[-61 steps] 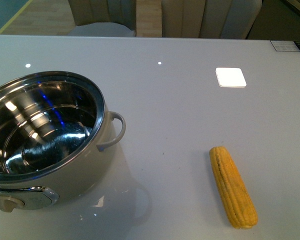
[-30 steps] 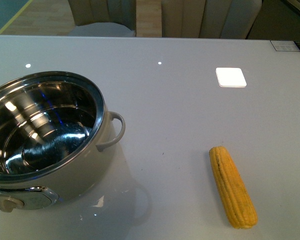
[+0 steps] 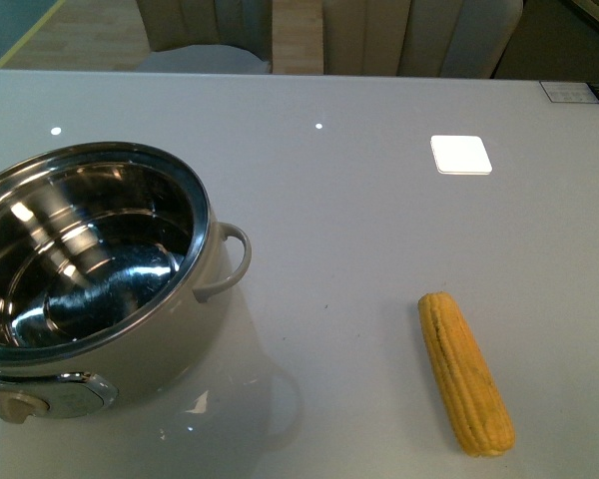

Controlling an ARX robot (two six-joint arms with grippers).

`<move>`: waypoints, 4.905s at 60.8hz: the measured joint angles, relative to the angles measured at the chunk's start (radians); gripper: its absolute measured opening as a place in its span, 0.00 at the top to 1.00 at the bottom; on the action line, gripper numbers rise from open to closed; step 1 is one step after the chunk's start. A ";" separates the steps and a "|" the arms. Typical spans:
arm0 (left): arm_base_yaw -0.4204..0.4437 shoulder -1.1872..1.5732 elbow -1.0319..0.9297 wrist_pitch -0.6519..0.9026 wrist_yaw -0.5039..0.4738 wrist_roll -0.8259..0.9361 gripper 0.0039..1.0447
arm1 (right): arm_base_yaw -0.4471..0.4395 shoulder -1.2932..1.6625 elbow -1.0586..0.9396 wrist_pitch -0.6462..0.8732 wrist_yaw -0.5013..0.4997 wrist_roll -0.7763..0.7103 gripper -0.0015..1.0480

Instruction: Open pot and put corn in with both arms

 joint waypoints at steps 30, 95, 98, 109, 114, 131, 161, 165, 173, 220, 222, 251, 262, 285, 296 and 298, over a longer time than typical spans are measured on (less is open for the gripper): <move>-0.003 -0.227 0.000 -0.220 -0.005 0.000 0.97 | 0.000 0.000 0.000 0.000 0.000 0.000 0.08; -0.003 -0.498 0.000 -0.496 -0.005 0.000 0.72 | 0.000 0.000 0.000 0.000 0.000 0.000 0.08; -0.003 -0.498 0.000 -0.496 -0.005 0.000 0.63 | 0.000 0.000 0.000 0.000 0.000 0.000 0.08; -0.003 -0.498 0.000 -0.496 -0.005 0.000 0.32 | 0.000 0.000 0.000 0.000 0.000 0.000 0.08; -0.003 -0.498 0.000 -0.496 -0.005 0.000 0.17 | 0.000 0.000 0.000 0.000 0.000 0.000 0.08; -0.003 -0.498 0.000 -0.496 -0.005 0.002 0.06 | 0.000 0.000 0.000 0.000 0.000 0.000 0.08; -0.003 -0.499 0.000 -0.497 -0.005 0.002 0.06 | 0.105 0.638 0.200 -0.392 -0.094 0.112 0.08; -0.003 -0.499 0.000 -0.497 -0.005 0.002 0.06 | 0.149 0.754 0.200 -0.296 -0.060 0.113 0.08; -0.003 -0.499 0.000 -0.497 -0.005 0.002 0.06 | 0.225 0.985 0.200 -0.105 -0.020 0.100 0.08; -0.003 -0.499 0.000 -0.497 -0.005 0.002 0.06 | 0.396 1.978 0.418 0.546 0.093 -0.018 0.08; -0.003 -0.499 0.000 -0.497 -0.005 0.002 0.06 | 0.401 1.998 0.425 0.553 0.095 -0.020 0.08; -0.003 -0.499 0.000 -0.497 -0.005 0.002 0.06 | 0.435 2.234 0.514 0.622 0.124 -0.024 0.08; -0.003 -0.499 0.000 -0.497 -0.005 0.002 0.06 | 0.438 2.250 0.526 0.603 0.116 -0.014 0.19; -0.003 -0.499 0.000 -0.497 -0.005 0.002 0.06 | 0.455 2.194 0.499 0.548 0.111 -0.007 0.65; -0.003 -0.499 0.000 -0.497 -0.005 0.002 0.06 | 0.472 2.059 0.467 0.481 0.061 0.014 0.72; -0.003 -0.499 0.000 -0.497 -0.005 0.002 0.06 | 0.476 2.024 0.463 0.462 0.048 0.025 0.72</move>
